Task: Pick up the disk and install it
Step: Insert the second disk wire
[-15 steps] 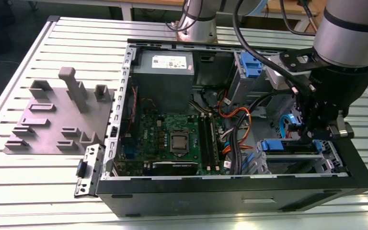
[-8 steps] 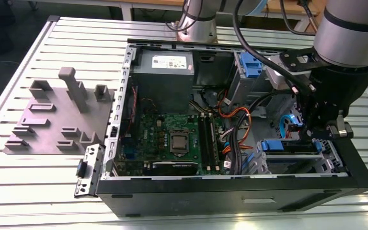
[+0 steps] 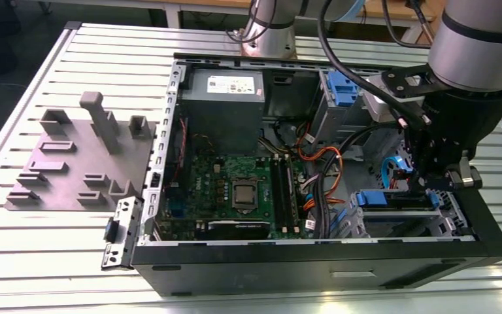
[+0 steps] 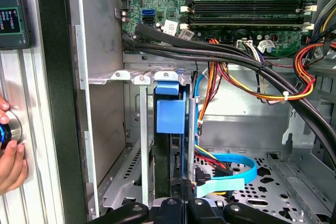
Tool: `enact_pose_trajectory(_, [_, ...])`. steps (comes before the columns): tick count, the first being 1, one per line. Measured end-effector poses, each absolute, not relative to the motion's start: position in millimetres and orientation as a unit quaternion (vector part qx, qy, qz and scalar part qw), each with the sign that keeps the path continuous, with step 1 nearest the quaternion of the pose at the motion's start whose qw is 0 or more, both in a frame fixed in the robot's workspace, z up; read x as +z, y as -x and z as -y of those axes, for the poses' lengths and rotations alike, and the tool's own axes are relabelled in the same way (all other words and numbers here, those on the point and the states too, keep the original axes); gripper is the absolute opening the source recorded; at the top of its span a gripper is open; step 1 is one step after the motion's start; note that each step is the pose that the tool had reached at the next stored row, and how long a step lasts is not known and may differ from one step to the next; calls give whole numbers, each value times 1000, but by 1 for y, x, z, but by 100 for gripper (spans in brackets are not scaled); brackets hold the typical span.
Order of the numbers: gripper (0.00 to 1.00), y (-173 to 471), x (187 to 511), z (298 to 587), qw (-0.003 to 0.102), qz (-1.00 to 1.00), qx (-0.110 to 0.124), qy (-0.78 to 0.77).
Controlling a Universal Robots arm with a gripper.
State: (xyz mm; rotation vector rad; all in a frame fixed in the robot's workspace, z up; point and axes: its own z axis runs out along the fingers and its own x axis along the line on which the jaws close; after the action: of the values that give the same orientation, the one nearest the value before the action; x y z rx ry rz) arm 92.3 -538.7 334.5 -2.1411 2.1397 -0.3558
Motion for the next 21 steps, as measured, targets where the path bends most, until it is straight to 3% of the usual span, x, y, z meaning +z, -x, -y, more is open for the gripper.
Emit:
enact_pose_trajectory(5, [11, -92, 335, 539, 46, -701, -116, 702])
enact_pose_trajectory(21, [11, -92, 352, 539, 26, -702, -96, 705])
